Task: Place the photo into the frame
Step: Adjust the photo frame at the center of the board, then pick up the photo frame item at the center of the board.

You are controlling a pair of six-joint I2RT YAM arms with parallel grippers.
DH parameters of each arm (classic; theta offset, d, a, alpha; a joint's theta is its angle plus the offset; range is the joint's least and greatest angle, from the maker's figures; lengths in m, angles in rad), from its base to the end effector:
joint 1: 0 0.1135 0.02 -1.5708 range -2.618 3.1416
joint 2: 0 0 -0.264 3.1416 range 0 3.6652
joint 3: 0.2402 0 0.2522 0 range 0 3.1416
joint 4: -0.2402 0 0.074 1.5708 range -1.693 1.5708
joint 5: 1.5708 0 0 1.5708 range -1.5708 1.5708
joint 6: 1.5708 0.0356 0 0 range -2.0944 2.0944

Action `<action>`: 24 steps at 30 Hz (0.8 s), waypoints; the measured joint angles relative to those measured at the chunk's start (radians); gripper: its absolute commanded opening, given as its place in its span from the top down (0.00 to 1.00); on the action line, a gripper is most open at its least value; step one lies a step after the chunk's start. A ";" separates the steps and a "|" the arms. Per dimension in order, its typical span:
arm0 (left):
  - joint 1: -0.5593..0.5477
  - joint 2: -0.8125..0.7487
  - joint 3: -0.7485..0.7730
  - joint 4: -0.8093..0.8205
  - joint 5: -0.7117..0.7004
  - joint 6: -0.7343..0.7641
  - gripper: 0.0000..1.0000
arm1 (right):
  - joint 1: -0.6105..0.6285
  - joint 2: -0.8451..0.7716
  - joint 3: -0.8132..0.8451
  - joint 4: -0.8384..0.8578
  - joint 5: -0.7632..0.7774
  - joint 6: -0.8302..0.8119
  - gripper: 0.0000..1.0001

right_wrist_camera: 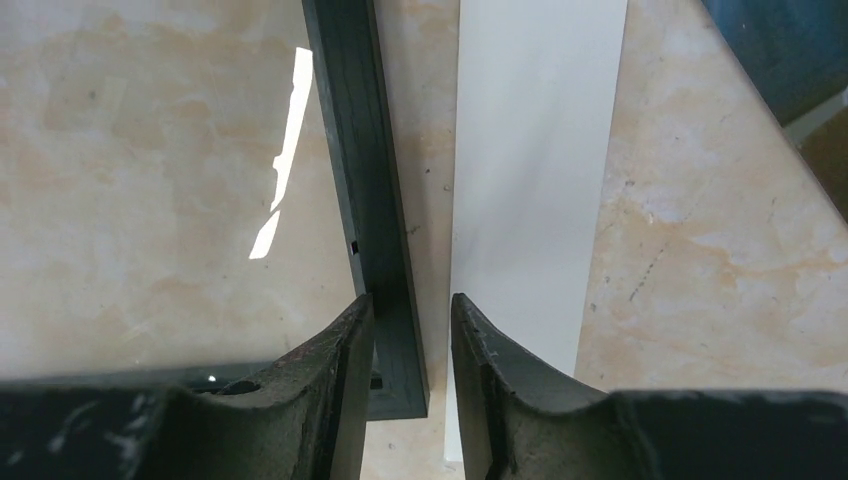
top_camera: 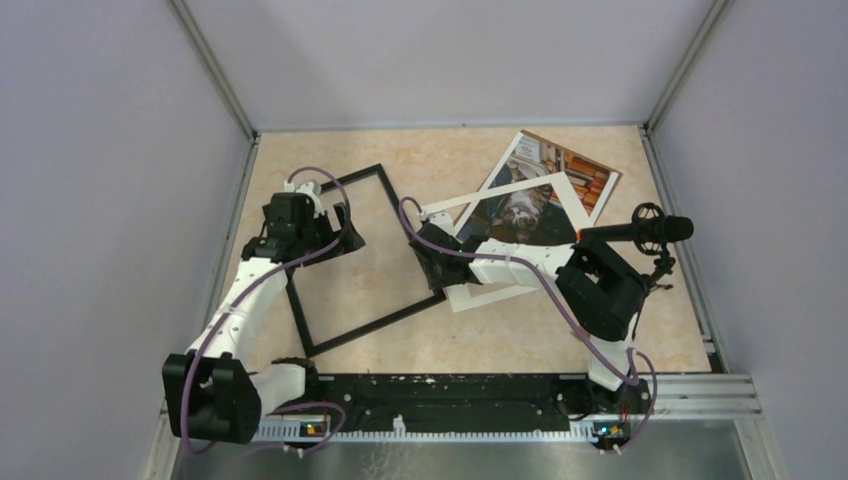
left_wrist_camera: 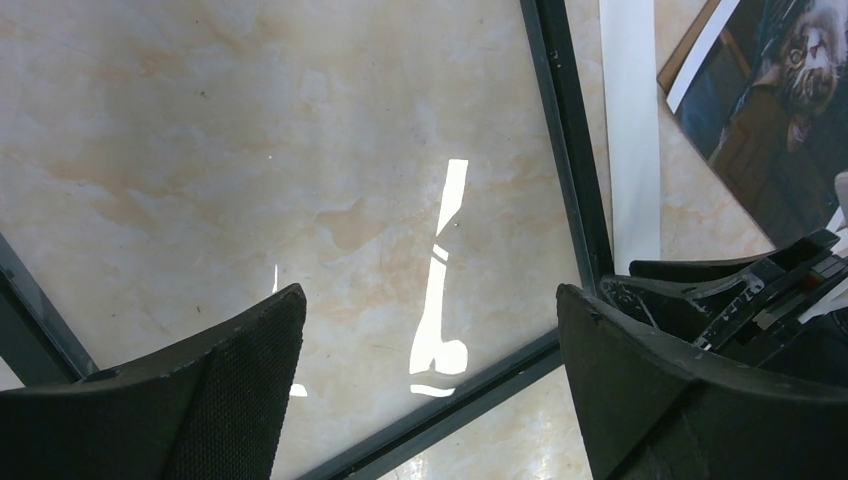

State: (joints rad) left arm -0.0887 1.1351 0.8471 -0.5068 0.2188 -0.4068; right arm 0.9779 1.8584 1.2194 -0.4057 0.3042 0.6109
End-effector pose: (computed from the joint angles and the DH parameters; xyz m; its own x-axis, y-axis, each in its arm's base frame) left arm 0.2351 -0.0287 0.2632 -0.7470 -0.3213 -0.5820 -0.0628 0.9056 -0.4194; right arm 0.2220 0.3104 0.1754 -0.8015 -0.2101 -0.5599 -0.3021 0.9502 0.0759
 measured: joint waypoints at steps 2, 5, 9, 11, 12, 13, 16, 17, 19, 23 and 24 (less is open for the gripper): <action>0.000 0.008 0.000 -0.001 0.000 0.008 0.03 | 0.000 0.011 0.008 0.008 0.006 0.003 0.67; 0.000 0.021 0.002 -0.002 0.000 0.016 0.03 | 0.000 0.024 0.008 0.023 0.009 0.005 0.67; -0.001 0.040 0.004 -0.002 0.002 0.018 0.03 | 0.001 0.036 0.013 0.035 0.009 0.010 0.74; -0.001 0.048 0.006 -0.003 0.002 0.018 0.04 | 0.001 0.040 0.013 0.048 0.009 0.023 0.84; -0.001 0.052 0.008 -0.003 0.002 0.018 0.04 | 0.001 0.041 0.013 0.053 0.009 0.032 0.91; -0.001 0.053 0.010 -0.003 0.001 0.018 0.04 | 0.001 0.041 0.013 0.056 0.014 0.047 0.95; -0.001 0.054 0.014 -0.003 0.001 0.018 0.04 | 0.001 0.041 0.011 0.068 0.015 0.083 0.99; -0.001 0.054 0.016 -0.003 0.001 0.018 0.04 | 0.002 0.041 0.005 0.083 0.013 0.103 1.00; 0.000 0.054 0.017 -0.003 0.001 0.018 0.03 | 0.002 0.041 -0.004 0.110 0.012 0.144 1.00; 0.003 0.054 0.017 -0.003 0.002 0.018 0.03 | 0.002 0.045 -0.018 0.170 -0.002 0.219 0.72; 0.003 0.054 0.017 -0.003 0.002 0.018 0.03 | 0.002 0.048 -0.017 0.185 -0.008 0.231 0.61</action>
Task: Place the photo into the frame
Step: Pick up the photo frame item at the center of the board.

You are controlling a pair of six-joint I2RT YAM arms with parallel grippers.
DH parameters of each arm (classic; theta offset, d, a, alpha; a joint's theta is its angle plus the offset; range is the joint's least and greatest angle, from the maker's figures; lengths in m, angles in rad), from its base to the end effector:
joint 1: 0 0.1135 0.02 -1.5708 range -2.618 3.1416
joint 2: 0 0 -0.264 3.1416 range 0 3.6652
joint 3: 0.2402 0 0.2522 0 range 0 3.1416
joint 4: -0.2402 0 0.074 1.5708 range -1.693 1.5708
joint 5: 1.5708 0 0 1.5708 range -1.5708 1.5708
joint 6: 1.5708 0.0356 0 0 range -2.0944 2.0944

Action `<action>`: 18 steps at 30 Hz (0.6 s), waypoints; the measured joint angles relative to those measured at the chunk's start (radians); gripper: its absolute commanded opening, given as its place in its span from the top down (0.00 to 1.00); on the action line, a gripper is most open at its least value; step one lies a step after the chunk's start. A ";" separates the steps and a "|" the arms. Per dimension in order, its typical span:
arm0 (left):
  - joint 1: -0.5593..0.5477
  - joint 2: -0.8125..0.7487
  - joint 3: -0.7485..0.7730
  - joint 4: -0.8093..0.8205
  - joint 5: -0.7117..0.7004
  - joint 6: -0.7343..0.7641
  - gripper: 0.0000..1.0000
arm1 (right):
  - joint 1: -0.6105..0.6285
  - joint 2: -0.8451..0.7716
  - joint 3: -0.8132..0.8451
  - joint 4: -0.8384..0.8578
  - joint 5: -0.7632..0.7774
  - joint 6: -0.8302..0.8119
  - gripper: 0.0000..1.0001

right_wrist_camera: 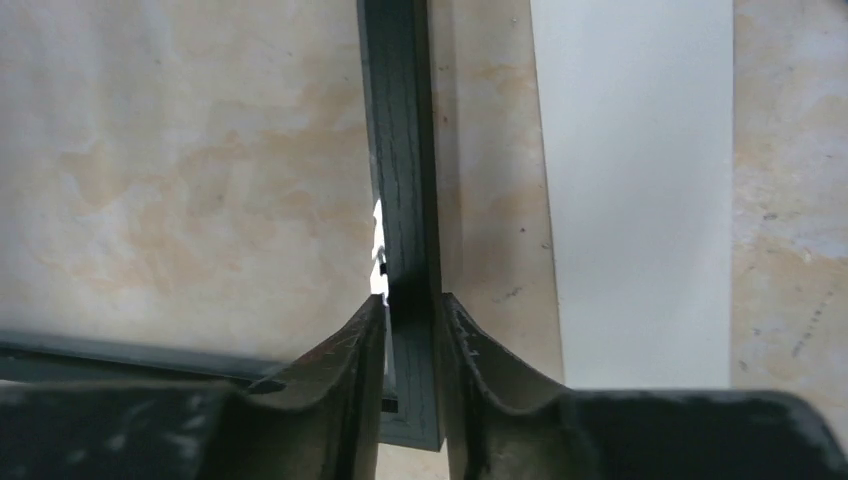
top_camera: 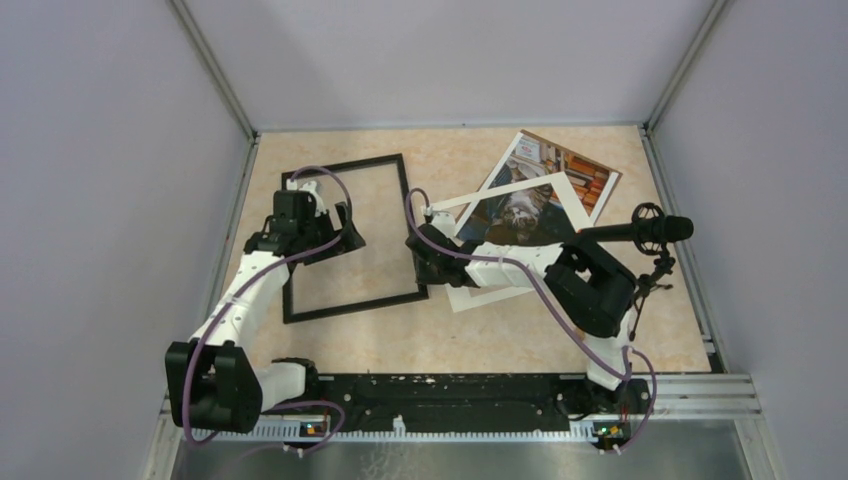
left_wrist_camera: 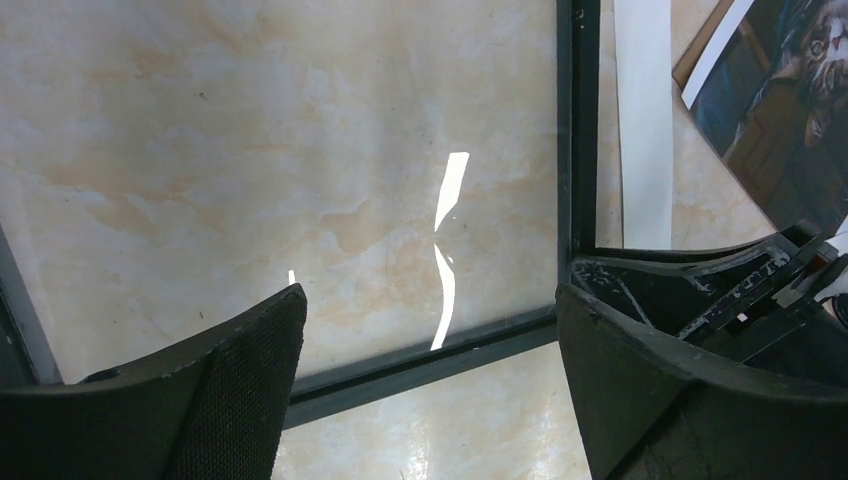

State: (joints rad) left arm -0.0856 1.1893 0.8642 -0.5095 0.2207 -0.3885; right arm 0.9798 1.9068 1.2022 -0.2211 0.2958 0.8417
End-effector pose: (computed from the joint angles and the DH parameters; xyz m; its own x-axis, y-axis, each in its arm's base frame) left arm 0.2444 -0.0288 0.2566 -0.7704 -0.3049 -0.5600 -0.0669 0.9121 -0.4045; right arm 0.2301 0.3243 0.1634 -0.8162 0.0640 -0.5743 -0.1321 0.9469 0.2932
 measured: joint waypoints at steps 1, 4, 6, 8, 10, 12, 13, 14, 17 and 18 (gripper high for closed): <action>0.000 0.000 0.000 0.000 0.003 0.002 0.02 | 0.000 0.002 0.002 0.010 -0.007 0.010 0.52; 0.003 0.000 0.000 0.001 0.039 0.021 0.01 | 0.000 0.003 0.027 0.013 -0.014 -0.001 0.30; 0.003 0.000 0.000 0.006 0.080 0.031 0.02 | 0.000 -0.012 0.037 0.017 -0.017 -0.042 0.25; 0.003 0.000 -0.003 0.024 0.137 0.043 0.02 | -0.009 -0.047 0.032 -0.002 -0.019 -0.082 0.22; 0.003 0.000 -0.010 0.050 0.202 0.049 0.02 | -0.025 -0.108 0.002 -0.016 -0.034 -0.111 0.18; 0.003 0.000 -0.026 0.091 0.289 0.047 0.02 | -0.067 -0.190 -0.053 -0.038 -0.061 -0.124 0.17; -0.001 0.004 -0.034 0.111 0.330 0.042 0.02 | -0.098 -0.232 -0.089 -0.042 -0.079 -0.126 0.17; -0.004 0.009 -0.039 0.129 0.362 0.034 0.02 | -0.132 -0.273 -0.124 -0.054 -0.090 -0.125 0.16; -0.031 0.058 -0.056 0.233 0.479 -0.045 0.02 | -0.235 -0.371 -0.215 -0.105 -0.092 -0.124 0.15; -0.042 0.084 -0.061 0.275 0.508 -0.083 0.01 | -0.257 -0.393 -0.234 -0.126 -0.089 -0.124 0.16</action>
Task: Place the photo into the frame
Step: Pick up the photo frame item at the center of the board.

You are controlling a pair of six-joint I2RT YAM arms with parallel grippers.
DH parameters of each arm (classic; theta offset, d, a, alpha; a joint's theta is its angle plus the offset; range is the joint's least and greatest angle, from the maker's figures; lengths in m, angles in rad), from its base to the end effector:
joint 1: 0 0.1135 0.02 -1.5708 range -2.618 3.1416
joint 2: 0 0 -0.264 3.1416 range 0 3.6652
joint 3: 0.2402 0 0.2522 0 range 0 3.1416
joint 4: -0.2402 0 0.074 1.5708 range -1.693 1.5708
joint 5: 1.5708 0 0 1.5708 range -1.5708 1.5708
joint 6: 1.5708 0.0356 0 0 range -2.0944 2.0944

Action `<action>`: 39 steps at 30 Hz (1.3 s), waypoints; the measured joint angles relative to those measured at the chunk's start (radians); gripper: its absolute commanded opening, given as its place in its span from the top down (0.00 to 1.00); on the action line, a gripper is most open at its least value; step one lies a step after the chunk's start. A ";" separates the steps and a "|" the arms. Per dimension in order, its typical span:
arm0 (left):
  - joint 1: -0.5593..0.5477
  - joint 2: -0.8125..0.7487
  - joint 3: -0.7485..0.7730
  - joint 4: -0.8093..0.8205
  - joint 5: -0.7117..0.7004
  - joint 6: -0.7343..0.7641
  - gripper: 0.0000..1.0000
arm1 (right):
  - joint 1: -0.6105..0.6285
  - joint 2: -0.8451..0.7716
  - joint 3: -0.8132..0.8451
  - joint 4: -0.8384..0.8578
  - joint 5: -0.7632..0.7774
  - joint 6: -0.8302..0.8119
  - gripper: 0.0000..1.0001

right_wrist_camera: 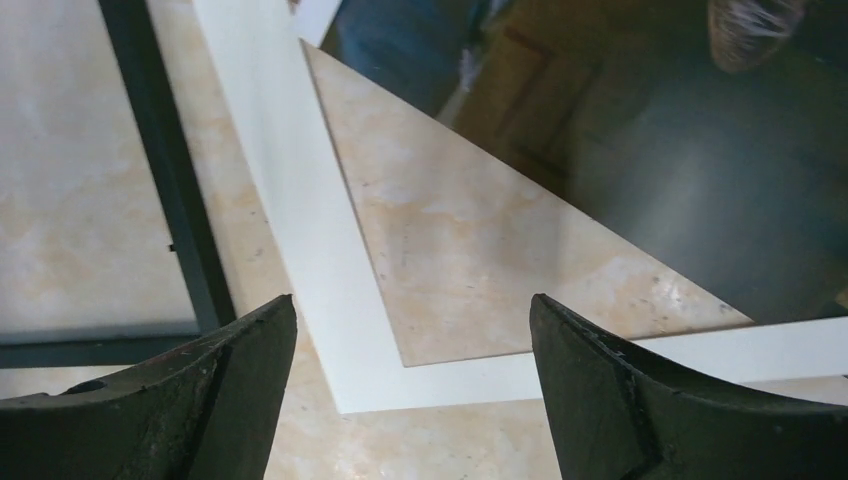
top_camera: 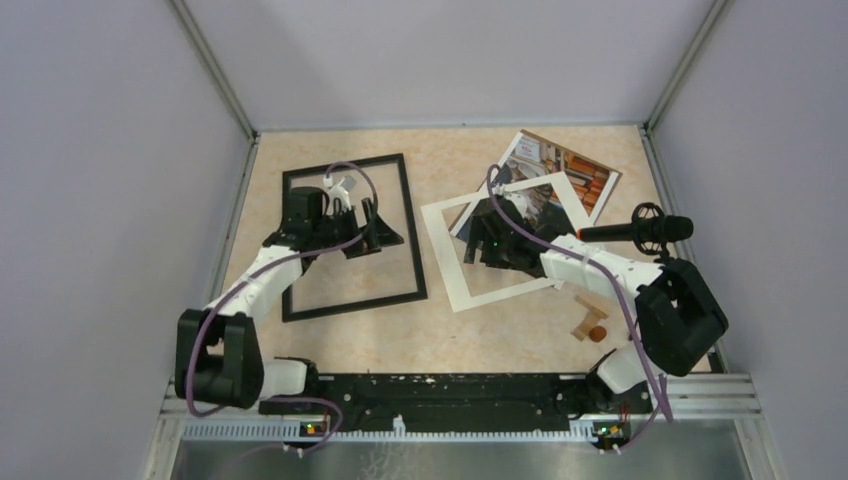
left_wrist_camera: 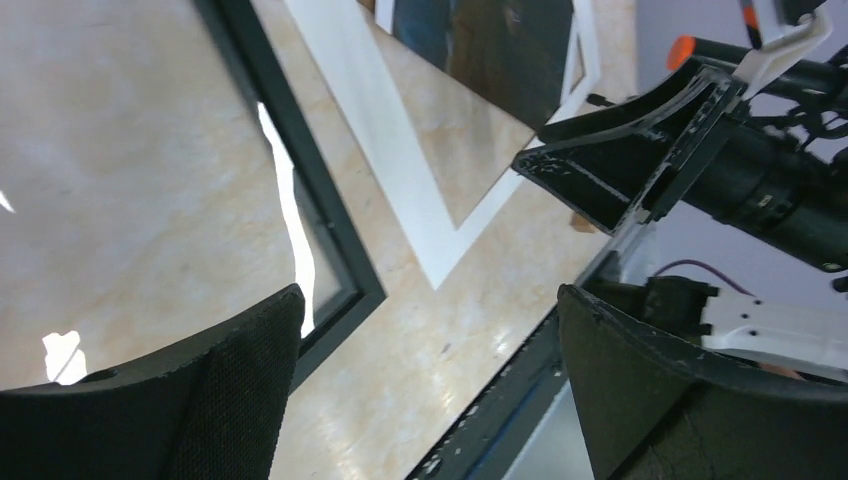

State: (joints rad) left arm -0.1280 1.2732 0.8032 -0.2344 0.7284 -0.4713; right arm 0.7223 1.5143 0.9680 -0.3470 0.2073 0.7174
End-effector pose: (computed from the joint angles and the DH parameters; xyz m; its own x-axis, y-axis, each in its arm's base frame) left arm 0.2596 -0.0573 0.2433 -0.8439 -0.2330 -0.4832 0.2415 0.6393 -0.7301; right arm 0.2403 0.2020 0.2163 -0.8022 0.1506 -0.5778 -0.0302 0.9562 0.2913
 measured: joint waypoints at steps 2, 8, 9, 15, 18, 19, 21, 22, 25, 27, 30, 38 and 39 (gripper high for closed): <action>-0.030 0.059 -0.003 0.080 0.029 -0.074 0.02 | -0.028 -0.023 -0.027 -0.021 0.000 0.000 0.16; -0.192 0.327 0.163 0.173 -0.055 -0.198 0.02 | -0.072 -0.026 -0.062 -0.023 0.006 0.048 0.18; -0.211 0.371 0.209 0.187 -0.070 -0.211 0.02 | -0.074 -0.026 -0.063 -0.027 0.019 0.072 0.18; -0.280 0.533 0.338 0.332 -0.133 -0.279 0.03 | -0.077 -0.026 -0.062 -0.204 0.105 0.280 0.18; -0.353 0.566 0.339 0.370 -0.144 -0.290 0.02 | -0.077 -0.029 -0.064 -0.303 0.147 0.372 0.18; -0.375 0.571 0.337 0.375 -0.144 -0.291 0.02 | -0.077 -0.035 -0.068 -0.324 0.162 0.401 0.18; -0.424 0.578 0.317 0.396 -0.147 -0.294 0.03 | -0.077 -0.069 -0.095 -0.348 0.190 0.463 0.19; -0.451 0.578 0.297 0.401 -0.148 -0.295 0.03 | -0.077 -0.099 -0.122 -0.354 0.201 0.500 0.19; -0.475 0.578 0.249 0.389 -0.172 -0.305 0.03 | -0.077 -0.165 -0.185 -0.352 0.224 0.584 0.20; -0.467 0.581 0.214 0.383 -0.196 -0.311 0.02 | -0.077 -0.189 -0.219 -0.346 0.247 0.640 0.20; -0.454 0.584 0.181 0.390 -0.200 -0.329 0.02 | -0.077 -0.190 -0.241 -0.327 0.277 0.703 0.20; -0.449 0.583 0.168 0.408 -0.209 -0.339 0.02 | -0.077 -0.193 -0.336 -0.162 0.327 0.812 0.22; -0.449 0.583 0.167 0.410 -0.208 -0.339 0.02 | -0.077 -0.195 -0.342 -0.136 0.331 0.818 0.22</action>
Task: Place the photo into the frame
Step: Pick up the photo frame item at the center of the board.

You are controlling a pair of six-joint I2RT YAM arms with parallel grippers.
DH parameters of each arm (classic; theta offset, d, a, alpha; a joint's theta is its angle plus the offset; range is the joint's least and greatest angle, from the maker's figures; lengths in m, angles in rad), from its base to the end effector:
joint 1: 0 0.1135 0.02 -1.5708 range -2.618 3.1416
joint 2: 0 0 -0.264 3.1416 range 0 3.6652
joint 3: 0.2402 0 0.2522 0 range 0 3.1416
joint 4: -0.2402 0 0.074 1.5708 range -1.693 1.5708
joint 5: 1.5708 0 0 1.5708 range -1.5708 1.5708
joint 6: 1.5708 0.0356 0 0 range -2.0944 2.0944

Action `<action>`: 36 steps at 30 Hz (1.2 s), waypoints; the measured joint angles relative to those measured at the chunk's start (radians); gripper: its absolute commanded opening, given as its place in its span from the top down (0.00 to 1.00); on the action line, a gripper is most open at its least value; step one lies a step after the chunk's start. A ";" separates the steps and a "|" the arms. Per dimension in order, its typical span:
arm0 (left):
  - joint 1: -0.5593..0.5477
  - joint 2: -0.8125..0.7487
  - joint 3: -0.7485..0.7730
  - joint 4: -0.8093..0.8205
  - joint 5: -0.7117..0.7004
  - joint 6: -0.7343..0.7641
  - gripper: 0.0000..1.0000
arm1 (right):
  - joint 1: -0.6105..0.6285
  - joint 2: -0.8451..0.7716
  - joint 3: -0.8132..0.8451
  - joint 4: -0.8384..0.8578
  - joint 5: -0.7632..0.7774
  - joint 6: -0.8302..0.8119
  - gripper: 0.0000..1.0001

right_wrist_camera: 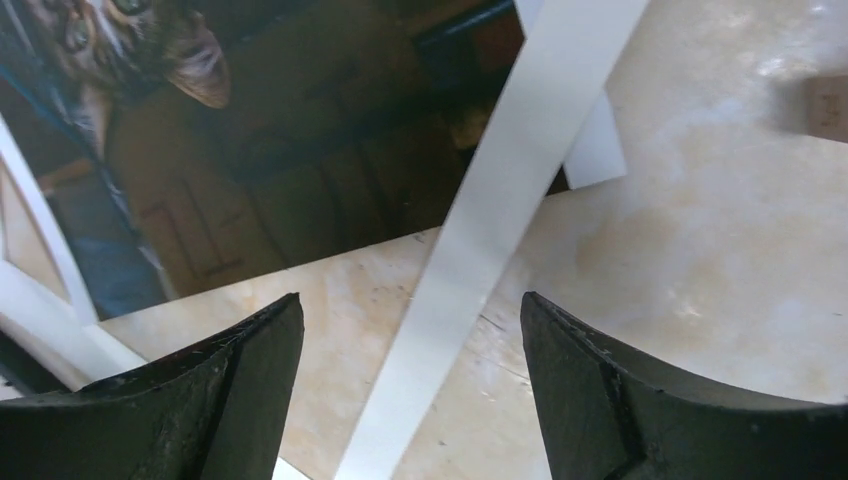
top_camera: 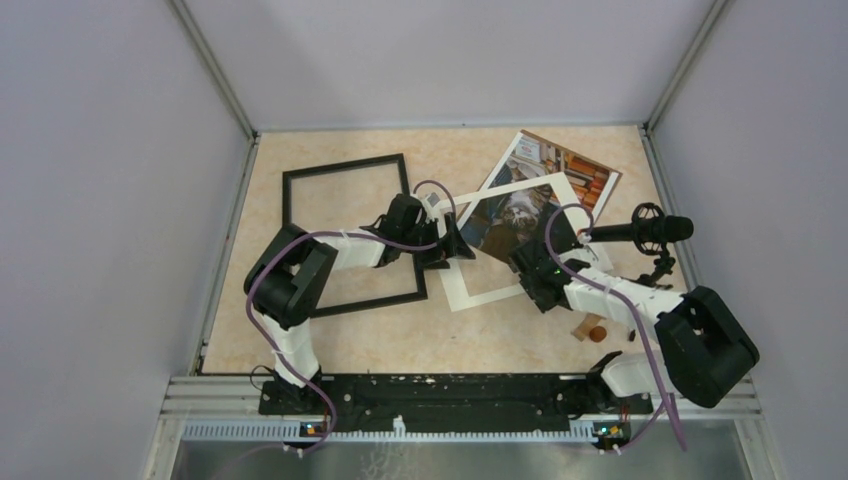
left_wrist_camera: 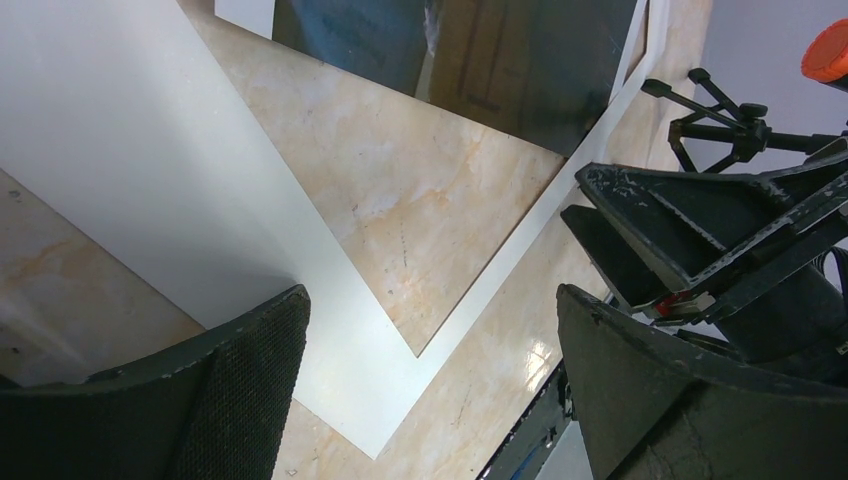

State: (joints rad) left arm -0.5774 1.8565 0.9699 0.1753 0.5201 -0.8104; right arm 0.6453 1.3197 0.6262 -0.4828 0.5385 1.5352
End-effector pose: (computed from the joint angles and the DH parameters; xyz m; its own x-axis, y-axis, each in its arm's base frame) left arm 0.3047 -0.2196 0.1464 -0.9487 -0.1323 -0.2870 0.1475 0.6177 -0.7725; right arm 0.1878 0.1185 0.1622 -0.3849 0.7841 -0.4868 0.7243 0.5835 0.3673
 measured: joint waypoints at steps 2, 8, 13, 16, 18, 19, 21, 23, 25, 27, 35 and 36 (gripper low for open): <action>0.001 0.000 -0.001 0.002 0.002 0.000 0.02 | 0.000 0.000 -0.015 0.061 0.013 0.011 0.22; 0.001 0.000 -0.003 0.006 0.003 0.001 0.02 | 0.000 0.000 -0.077 0.274 0.032 0.012 0.22; 0.001 0.000 -0.003 0.006 0.005 0.004 0.02 | 0.000 -0.005 -0.143 0.461 0.040 -0.040 0.22; 0.001 0.000 -0.003 0.006 0.006 0.007 0.02 | 0.000 -0.005 -0.171 0.552 0.032 -0.089 0.22; 0.001 0.000 -0.003 0.006 0.006 0.011 0.02 | 0.000 -0.005 -0.179 0.597 0.024 -0.117 0.22; 0.001 0.000 -0.003 0.006 0.006 0.012 0.02 | 0.000 -0.005 -0.180 0.617 0.019 -0.129 0.22; 0.001 -0.002 -0.003 0.005 0.006 0.016 0.02 | 0.000 -0.005 -0.180 0.656 0.010 -0.149 0.22; 0.001 -0.003 -0.003 0.004 0.004 0.022 0.02 | 0.000 -0.010 -0.180 0.683 -0.003 -0.167 0.22; 0.001 -0.006 -0.003 -0.001 0.001 0.027 0.02 | 0.000 -0.025 -0.180 0.699 -0.018 -0.182 0.22; 0.000 -0.009 -0.003 -0.004 -0.005 0.032 0.02 | 0.000 -0.047 -0.180 0.719 -0.028 -0.192 0.22; 0.000 -0.011 -0.004 -0.004 -0.005 0.035 0.02 | 0.000 -0.126 -0.180 0.761 -0.065 -0.126 0.22; 0.000 -0.011 -0.004 -0.004 -0.005 0.035 0.02 | 0.000 -0.127 -0.180 0.769 -0.071 -0.112 0.22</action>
State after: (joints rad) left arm -0.5774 1.8458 0.9661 0.1715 0.5156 -0.7757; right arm 0.6449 1.1931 0.4461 0.2863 0.4679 1.4235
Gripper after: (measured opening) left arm 0.979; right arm 0.781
